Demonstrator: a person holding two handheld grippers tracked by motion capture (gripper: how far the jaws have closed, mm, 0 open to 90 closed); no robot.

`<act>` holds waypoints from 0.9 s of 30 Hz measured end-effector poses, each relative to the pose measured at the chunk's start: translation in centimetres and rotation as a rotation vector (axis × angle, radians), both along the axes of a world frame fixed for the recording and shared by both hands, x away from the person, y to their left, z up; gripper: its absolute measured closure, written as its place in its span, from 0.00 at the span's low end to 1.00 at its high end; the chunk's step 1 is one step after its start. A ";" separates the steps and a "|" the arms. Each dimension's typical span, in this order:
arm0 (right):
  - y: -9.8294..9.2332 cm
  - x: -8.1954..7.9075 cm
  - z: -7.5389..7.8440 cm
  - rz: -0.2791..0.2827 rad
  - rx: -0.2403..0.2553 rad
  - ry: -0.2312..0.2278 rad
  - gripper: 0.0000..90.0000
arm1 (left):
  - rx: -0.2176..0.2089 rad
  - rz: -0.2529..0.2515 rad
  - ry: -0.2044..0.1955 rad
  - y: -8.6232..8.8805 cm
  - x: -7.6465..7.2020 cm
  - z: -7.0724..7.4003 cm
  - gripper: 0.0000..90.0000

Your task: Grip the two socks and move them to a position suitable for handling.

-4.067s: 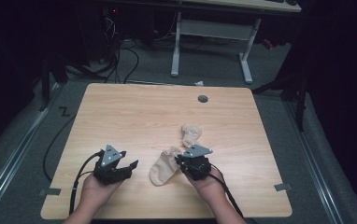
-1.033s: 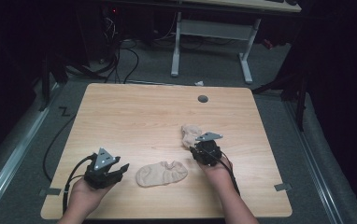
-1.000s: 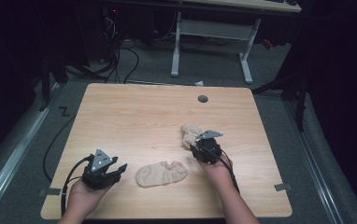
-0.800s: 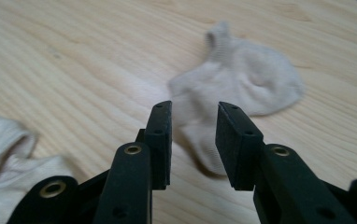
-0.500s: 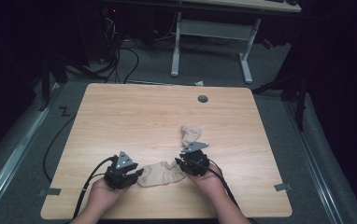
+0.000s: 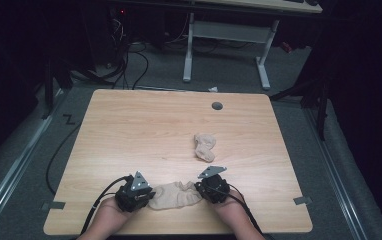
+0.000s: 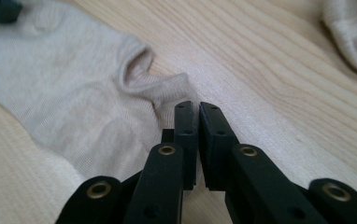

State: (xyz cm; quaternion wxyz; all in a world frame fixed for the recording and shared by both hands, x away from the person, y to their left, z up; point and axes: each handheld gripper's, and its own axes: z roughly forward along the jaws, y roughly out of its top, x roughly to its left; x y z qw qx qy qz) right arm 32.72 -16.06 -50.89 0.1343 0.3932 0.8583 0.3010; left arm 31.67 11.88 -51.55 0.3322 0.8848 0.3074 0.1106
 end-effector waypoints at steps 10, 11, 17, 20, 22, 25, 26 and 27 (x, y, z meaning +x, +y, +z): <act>-0.6 7.5 0.3 -0.222 -0.055 -0.139 0.60 | -0.076 0.148 -0.071 2.9 1.7 1.0 0.68; -0.6 8.1 0.1 -0.234 -0.052 -0.140 0.58 | -0.081 0.154 -0.069 3.2 1.8 1.0 0.68; 0.4 9.6 -1.3 -0.238 -0.095 -0.137 0.68 | -0.089 0.160 -0.077 3.7 1.8 1.2 0.68; 0.5 9.3 -0.8 -0.226 -0.096 -0.159 0.95 | -0.092 0.162 -0.082 3.8 1.7 1.4 0.68; 0.5 8.8 0.1 -0.215 -0.073 -0.183 0.97 | -0.092 0.163 -0.084 3.9 1.7 1.4 0.68; 0.2 8.1 1.3 -0.202 -0.016 -0.208 0.97 | -0.094 0.166 -0.083 3.9 1.8 1.4 0.68; 0.2 7.5 2.2 -0.189 0.014 -0.231 0.97 | -0.095 0.165 -0.083 3.9 1.8 1.4 0.68; 0.2 7.5 2.2 -0.189 0.014 -0.231 0.97 | -0.095 0.165 -0.083 3.9 1.8 1.4 0.68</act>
